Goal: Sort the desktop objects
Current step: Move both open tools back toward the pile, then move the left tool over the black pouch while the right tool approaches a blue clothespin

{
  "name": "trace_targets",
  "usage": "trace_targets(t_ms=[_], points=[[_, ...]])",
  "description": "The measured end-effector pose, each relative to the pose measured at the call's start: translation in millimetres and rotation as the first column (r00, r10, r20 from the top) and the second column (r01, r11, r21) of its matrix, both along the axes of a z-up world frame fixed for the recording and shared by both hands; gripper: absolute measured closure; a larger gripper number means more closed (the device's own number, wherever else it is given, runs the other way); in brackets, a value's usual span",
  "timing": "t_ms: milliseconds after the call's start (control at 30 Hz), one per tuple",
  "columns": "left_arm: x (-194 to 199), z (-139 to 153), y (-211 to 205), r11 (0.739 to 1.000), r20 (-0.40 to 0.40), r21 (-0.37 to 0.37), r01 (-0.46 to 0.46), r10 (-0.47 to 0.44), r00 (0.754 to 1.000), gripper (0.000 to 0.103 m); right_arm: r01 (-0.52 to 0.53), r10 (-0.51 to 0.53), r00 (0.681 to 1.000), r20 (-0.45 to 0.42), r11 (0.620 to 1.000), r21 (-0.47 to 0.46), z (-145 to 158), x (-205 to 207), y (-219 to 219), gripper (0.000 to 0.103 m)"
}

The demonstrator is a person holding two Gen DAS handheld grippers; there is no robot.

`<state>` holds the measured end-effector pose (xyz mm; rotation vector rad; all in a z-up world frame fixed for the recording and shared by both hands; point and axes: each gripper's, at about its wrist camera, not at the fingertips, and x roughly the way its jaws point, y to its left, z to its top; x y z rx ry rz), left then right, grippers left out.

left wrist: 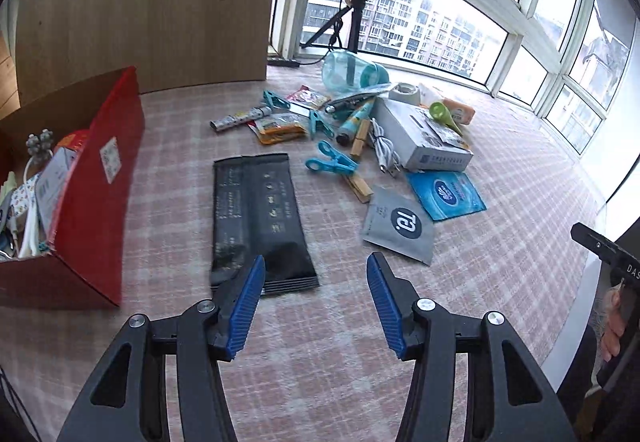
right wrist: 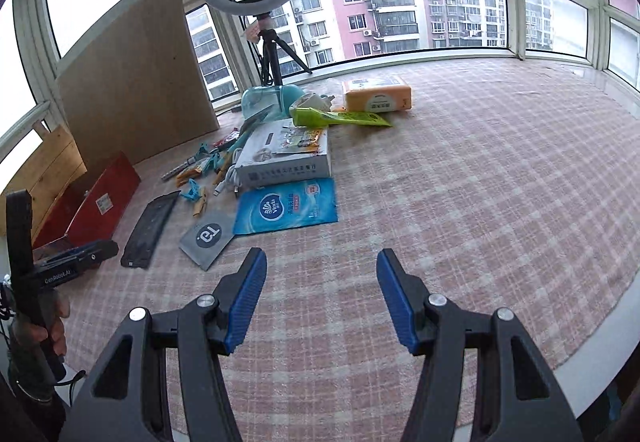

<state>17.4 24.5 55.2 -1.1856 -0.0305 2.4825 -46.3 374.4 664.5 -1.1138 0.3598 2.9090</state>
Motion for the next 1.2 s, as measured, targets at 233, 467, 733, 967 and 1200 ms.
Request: trace_targets(t_ms=[233, 467, 733, 967, 1200], points=[[-1, -8, 21, 0.999, 0.021, -0.038, 0.013, -0.012, 1.000, 0.052, -0.014, 0.014, 1.000, 0.001, 0.998, -0.057, -16, -12, 2, 0.046], [-52, 4, 47, 1.000, 0.052, -0.013, -0.021, 0.021, 0.998, 0.049, -0.036, 0.035, 0.999, 0.014, 0.999, 0.024, -20, -16, -7, 0.047], [-116, -11, 63, 0.990, 0.196, 0.014, -0.141, 0.135, 0.971, 0.046, -0.080, 0.080, 0.997, 0.020, 0.997, -0.010, -11, -74, -2, 0.046], [-142, -29, 65, 0.973, 0.279, -0.023, -0.228, 0.226, 0.934, 0.046, -0.118, 0.118, 0.993, 0.018, 0.993, -0.010, -11, -112, -6, 0.047], [-148, -30, 71, 0.971, 0.277, -0.050, -0.236, 0.240, 0.930, 0.046, -0.163, 0.162, 0.984, 0.068, 0.987, 0.007, -17, -109, -15, 0.047]])
